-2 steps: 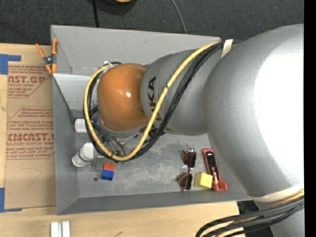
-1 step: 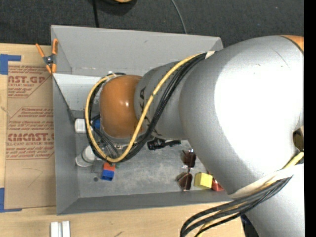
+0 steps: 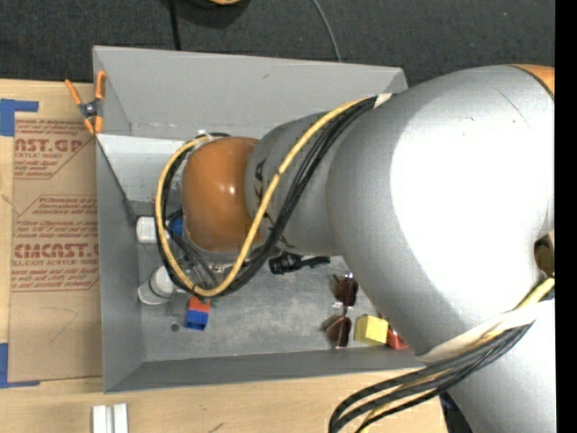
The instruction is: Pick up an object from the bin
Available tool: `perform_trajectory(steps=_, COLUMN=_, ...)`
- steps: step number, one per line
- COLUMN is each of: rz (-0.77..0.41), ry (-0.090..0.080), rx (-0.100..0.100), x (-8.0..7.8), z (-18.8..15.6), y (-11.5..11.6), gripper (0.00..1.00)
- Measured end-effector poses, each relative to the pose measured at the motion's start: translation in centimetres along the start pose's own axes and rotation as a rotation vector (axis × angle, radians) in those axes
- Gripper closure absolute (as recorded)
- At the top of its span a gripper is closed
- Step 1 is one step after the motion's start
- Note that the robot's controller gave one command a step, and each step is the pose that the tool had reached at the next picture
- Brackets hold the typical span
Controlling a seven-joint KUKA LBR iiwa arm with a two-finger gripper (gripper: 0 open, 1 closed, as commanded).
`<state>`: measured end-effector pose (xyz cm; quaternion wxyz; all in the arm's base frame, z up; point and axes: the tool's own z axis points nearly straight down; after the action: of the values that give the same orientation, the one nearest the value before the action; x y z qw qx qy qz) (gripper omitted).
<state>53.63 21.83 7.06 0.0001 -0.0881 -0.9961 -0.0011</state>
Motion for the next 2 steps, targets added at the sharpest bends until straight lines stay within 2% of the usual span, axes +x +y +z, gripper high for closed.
perform_trajectory(steps=2, rz=0.01, ry=-0.001, rx=-0.002, x=0.1, z=-4.6, y=0.3, gripper=1.0)
